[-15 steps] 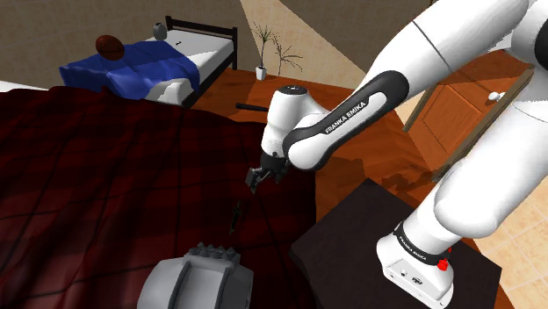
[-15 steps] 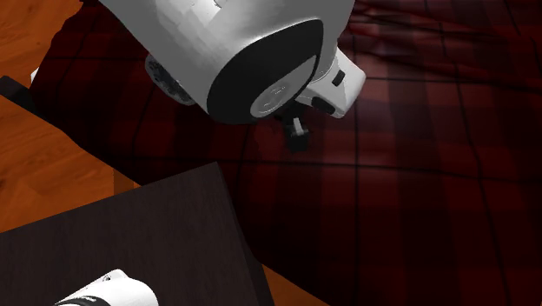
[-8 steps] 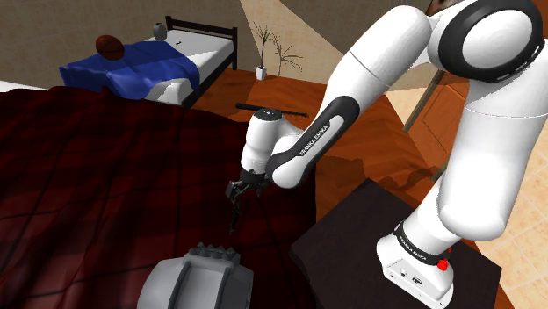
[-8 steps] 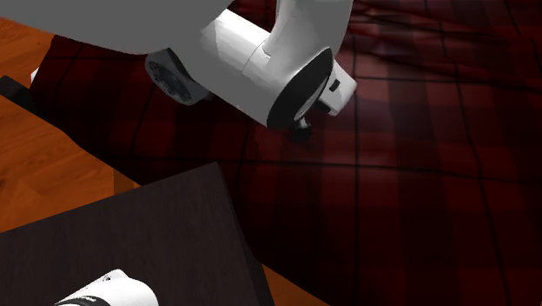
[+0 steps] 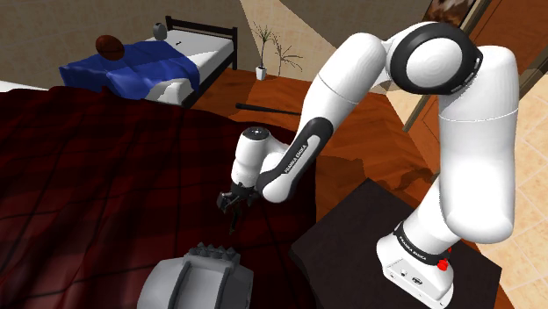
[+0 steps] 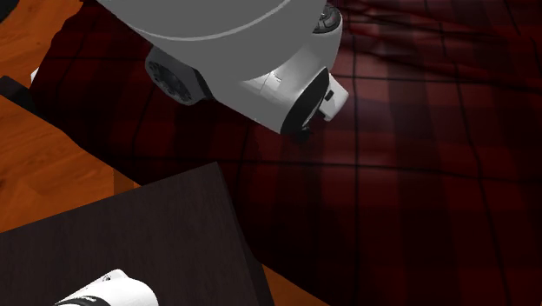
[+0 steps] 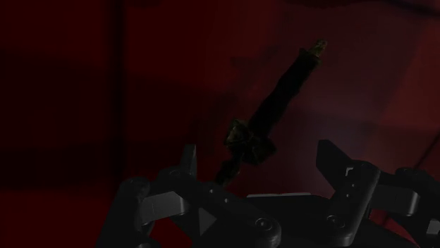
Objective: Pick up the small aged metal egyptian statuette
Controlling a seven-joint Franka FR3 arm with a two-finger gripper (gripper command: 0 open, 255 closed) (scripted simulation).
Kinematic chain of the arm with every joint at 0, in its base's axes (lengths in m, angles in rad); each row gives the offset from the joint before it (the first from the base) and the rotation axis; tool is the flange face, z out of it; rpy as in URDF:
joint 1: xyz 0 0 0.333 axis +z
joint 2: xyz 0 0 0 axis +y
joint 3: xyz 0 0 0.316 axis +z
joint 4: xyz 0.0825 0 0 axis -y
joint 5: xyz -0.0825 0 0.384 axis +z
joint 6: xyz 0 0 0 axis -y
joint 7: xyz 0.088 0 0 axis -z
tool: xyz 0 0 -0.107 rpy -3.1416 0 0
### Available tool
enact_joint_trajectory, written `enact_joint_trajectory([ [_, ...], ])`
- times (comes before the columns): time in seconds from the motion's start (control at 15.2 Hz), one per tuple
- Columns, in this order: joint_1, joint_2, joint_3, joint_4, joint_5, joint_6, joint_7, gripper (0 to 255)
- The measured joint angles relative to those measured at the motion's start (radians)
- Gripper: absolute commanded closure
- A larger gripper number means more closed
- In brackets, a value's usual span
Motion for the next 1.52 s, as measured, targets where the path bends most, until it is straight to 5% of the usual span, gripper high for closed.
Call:
enact_joint_trajectory([
  [0.2,0.018,0.039,-0.021,0.012,-0.012,0.028,0.009,0],
  [0.26,0.02,0.044,-0.024,0.014,-0.014,0.031,0.01,255],
  [1.52,-0.025,-0.055,0.03,-0.017,0.02,-0.039,-0.014,255],
])
